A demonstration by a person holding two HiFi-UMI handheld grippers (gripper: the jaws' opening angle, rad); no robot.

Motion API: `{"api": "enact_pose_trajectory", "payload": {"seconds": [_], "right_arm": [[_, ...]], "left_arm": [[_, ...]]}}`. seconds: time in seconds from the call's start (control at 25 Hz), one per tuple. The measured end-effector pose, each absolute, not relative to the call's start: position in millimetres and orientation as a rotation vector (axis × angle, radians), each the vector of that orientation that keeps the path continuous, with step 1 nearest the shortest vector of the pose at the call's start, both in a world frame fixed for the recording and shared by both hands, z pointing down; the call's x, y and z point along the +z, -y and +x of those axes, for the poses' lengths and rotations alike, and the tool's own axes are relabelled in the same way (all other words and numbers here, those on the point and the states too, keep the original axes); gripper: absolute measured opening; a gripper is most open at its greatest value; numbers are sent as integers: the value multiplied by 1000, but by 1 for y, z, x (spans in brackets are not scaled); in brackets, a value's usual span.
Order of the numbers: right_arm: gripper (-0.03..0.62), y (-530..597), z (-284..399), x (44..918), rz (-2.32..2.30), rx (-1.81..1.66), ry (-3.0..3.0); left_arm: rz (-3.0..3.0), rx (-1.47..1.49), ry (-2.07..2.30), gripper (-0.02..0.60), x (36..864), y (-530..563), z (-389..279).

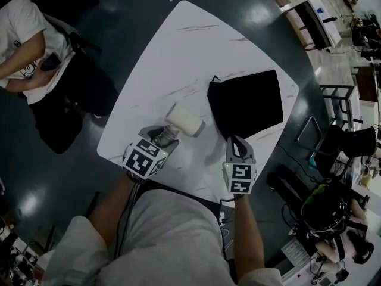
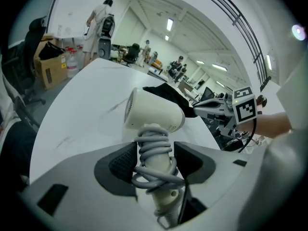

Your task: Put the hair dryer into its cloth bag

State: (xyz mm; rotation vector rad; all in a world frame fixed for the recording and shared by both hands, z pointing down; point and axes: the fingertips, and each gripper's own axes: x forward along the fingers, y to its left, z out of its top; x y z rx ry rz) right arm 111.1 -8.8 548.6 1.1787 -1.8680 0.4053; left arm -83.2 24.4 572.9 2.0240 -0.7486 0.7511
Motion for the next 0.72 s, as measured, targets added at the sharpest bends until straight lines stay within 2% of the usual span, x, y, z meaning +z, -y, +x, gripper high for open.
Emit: {"api": "enact_pose_trajectory", "payload": {"seconds": [0.24, 0.72], "right_arm": [[25, 14, 106, 524, 1256, 454, 2021], [25, -50, 124, 600, 1067, 467, 1852]], "left_arm": [[2080, 762, 702, 245, 566, -20, -70], [2058, 785, 692, 244, 575, -36, -79]]}}
